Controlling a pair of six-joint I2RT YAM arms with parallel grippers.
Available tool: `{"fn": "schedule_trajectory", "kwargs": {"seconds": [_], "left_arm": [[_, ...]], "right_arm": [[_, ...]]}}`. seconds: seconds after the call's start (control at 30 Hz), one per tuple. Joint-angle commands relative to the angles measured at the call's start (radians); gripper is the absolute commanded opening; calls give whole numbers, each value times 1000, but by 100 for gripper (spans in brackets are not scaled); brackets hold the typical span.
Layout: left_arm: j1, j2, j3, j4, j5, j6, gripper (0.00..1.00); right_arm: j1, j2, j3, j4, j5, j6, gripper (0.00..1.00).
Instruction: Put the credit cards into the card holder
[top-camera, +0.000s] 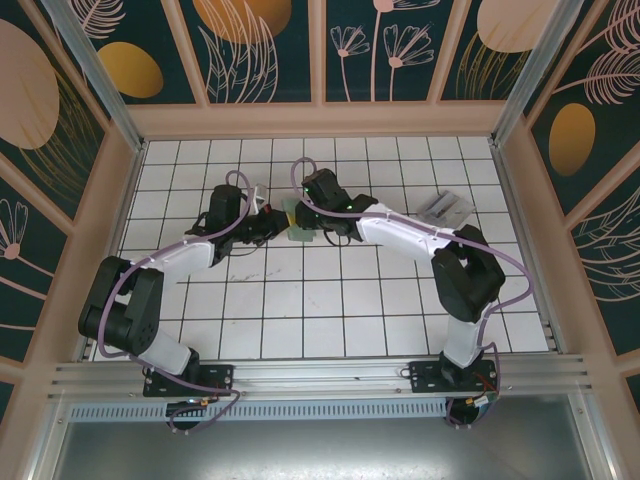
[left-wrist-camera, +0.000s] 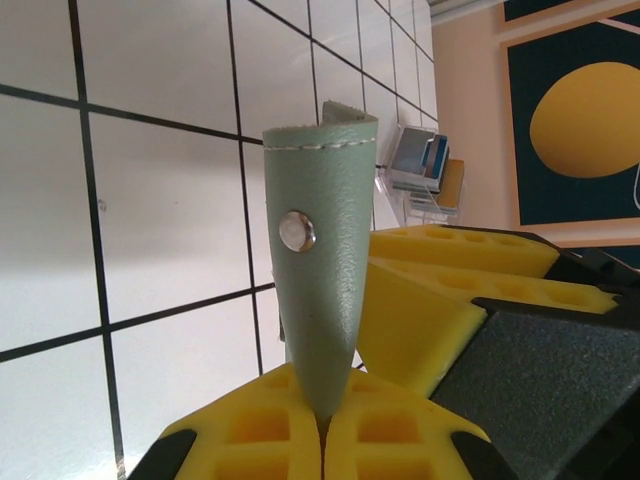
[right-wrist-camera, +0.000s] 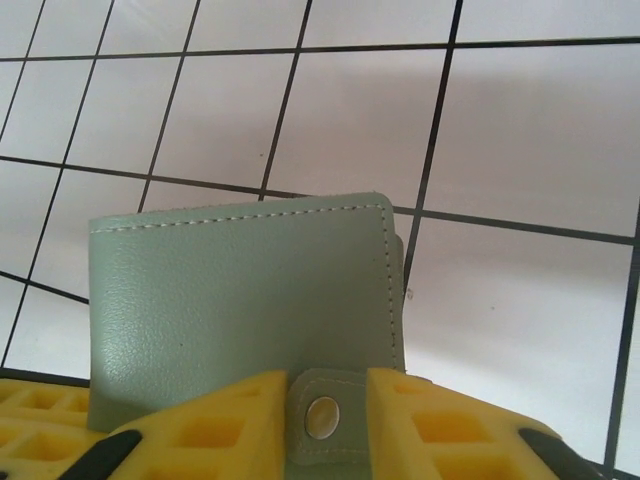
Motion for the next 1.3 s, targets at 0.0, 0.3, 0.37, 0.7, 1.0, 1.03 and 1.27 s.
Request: {"fn": "schedule_trajectory", "kwargs": {"seconds": [0.0, 0.3, 0.37, 0.7, 1.0, 1.03, 1.27], "left_arm": [[2, -17, 5, 45, -6, 32, 0], [2, 6, -38, 27, -24, 52, 0], [3, 37, -42, 39, -13, 67, 6], [3, 199, -65, 134, -5, 103, 63], [2, 229, -118, 317, 84, 8, 70], [3, 223, -125, 323, 86, 13, 72], [3, 172, -133, 277, 76, 39, 88]], "right_arm": [[-7, 14, 3, -112, 94, 10, 20], [-21, -73, -68, -57, 76, 2, 0], [-22, -111, -110, 2, 36, -8, 0], [-29, -172, -183, 21, -17, -7, 0], [-24, -176, -229, 103, -124, 3, 0], [-24, -182, -238, 127, -144, 5, 0], [-18, -220, -265, 220, -218, -15, 0]]}}
